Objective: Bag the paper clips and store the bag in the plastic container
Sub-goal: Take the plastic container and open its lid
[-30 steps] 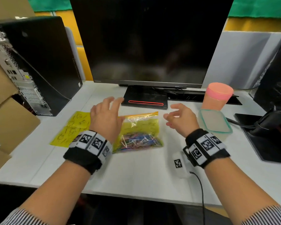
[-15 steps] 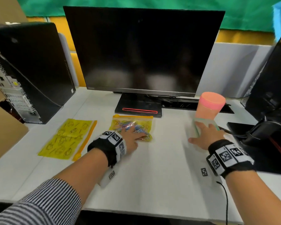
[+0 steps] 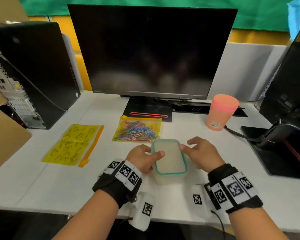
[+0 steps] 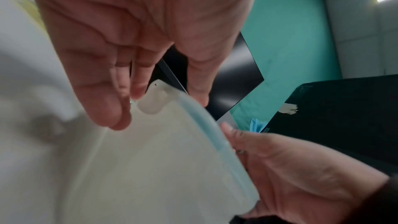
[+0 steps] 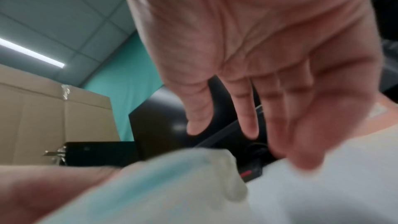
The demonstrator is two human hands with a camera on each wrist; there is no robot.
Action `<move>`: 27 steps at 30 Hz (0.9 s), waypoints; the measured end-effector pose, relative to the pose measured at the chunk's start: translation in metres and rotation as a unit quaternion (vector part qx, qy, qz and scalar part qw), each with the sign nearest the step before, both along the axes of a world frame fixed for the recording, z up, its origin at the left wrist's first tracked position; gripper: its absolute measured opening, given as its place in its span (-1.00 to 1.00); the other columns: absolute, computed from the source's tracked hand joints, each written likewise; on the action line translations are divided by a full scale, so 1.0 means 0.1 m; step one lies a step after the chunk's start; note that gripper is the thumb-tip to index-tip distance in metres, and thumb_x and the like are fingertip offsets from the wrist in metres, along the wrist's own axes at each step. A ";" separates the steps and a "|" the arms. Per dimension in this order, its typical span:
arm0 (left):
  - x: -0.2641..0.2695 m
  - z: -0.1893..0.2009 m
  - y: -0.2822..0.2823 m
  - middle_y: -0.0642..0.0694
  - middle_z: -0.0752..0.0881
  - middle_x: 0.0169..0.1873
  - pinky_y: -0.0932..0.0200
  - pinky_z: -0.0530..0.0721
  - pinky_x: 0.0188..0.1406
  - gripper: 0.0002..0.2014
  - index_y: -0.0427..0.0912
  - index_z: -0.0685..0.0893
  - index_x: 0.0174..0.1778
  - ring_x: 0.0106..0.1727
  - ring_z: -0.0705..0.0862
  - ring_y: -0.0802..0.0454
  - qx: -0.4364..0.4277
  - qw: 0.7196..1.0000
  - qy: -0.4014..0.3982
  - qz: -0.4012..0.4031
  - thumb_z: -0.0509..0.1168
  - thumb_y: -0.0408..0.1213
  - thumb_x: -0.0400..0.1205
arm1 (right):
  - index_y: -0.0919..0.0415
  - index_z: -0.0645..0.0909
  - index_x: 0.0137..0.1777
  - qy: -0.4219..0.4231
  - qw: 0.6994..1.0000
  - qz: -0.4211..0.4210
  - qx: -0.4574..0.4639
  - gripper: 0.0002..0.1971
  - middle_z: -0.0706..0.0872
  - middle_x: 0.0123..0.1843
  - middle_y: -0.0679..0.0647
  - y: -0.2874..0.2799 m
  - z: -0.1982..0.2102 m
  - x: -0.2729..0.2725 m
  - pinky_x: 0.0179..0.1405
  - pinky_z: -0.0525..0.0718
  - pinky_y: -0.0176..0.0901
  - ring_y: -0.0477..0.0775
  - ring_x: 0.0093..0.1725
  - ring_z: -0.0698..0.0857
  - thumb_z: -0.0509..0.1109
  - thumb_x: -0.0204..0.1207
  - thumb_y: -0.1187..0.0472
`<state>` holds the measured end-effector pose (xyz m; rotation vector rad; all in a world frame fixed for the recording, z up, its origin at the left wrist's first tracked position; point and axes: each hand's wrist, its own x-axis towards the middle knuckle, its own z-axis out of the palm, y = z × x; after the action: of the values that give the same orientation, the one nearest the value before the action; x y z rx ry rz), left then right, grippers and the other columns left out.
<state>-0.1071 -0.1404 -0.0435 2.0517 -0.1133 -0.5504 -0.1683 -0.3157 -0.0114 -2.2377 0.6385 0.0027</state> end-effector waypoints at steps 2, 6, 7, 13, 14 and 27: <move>-0.04 0.02 0.04 -0.19 0.72 -0.36 0.19 0.70 -0.40 -0.69 -0.17 0.61 -0.18 -0.53 0.64 -0.01 0.001 1.000 0.023 -0.002 0.42 0.02 0.51 | 0.27 0.61 0.12 0.064 0.990 0.006 0.124 -0.67 0.71 -0.03 0.22 0.00 -0.09 0.00 -0.33 0.71 -0.13 0.11 -0.25 0.68 0.41 0.53 0.01; -0.07 0.01 0.10 -0.11 0.64 -0.46 0.29 0.63 -0.56 -0.71 -0.25 0.66 -0.21 -0.59 0.60 0.09 -0.049 0.990 0.126 -0.026 0.38 -0.05 0.57 | 0.34 0.61 0.08 0.112 0.933 -0.014 0.341 -0.76 0.65 -0.10 0.22 0.00 -0.22 -0.01 -0.31 0.69 -0.15 0.10 -0.23 0.65 0.39 0.56 0.16; -0.08 -0.01 0.11 -0.10 0.61 -0.47 0.25 0.63 -0.51 -0.75 -0.24 0.64 -0.20 -0.54 0.57 0.07 -0.085 0.985 0.152 -0.017 0.39 -0.09 0.57 | 0.31 0.61 0.04 0.118 0.917 -0.012 0.381 -0.80 0.64 -0.13 0.18 0.01 -0.23 -0.02 -0.26 0.67 -0.16 0.08 -0.22 0.64 0.38 0.56 0.17; -0.02 -0.01 0.09 -0.18 0.67 -0.10 0.12 0.66 -0.26 -0.62 -0.22 0.54 -0.01 -0.15 0.72 -0.15 0.034 0.994 -0.081 0.064 0.43 -0.01 0.50 | 0.25 0.46 -0.16 0.060 0.969 -0.013 0.240 -0.73 0.51 -0.35 0.14 0.16 -0.10 -0.04 -0.47 0.71 -0.17 0.05 -0.51 0.59 0.41 0.54 0.06; -0.01 -0.02 0.12 -0.19 0.67 0.05 0.10 0.63 -0.05 -0.54 -0.22 0.54 0.16 0.05 0.70 -0.17 0.059 0.989 -0.114 0.077 0.43 0.00 0.50 | 0.27 0.46 -0.13 0.076 0.975 0.003 0.207 -0.64 0.52 -0.41 0.15 0.18 -0.10 -0.08 -0.55 0.69 -0.20 0.05 -0.59 0.58 0.40 0.52 -0.05; -0.32 -0.08 0.44 -0.26 0.70 -0.37 0.23 0.70 -0.59 -0.56 -0.24 0.50 0.17 -0.54 0.67 -0.04 -0.100 0.987 0.050 0.112 0.45 -0.08 0.51 | 0.13 0.62 0.18 0.076 0.969 0.068 0.225 -0.79 0.66 0.10 0.14 0.10 -0.07 0.28 0.08 0.60 0.02 0.15 0.08 0.61 0.37 0.57 0.18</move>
<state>-0.1387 -0.0967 -0.0517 1.8098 0.1168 -0.4795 -0.1407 -0.3057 -0.0187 -1.8447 0.5030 0.3569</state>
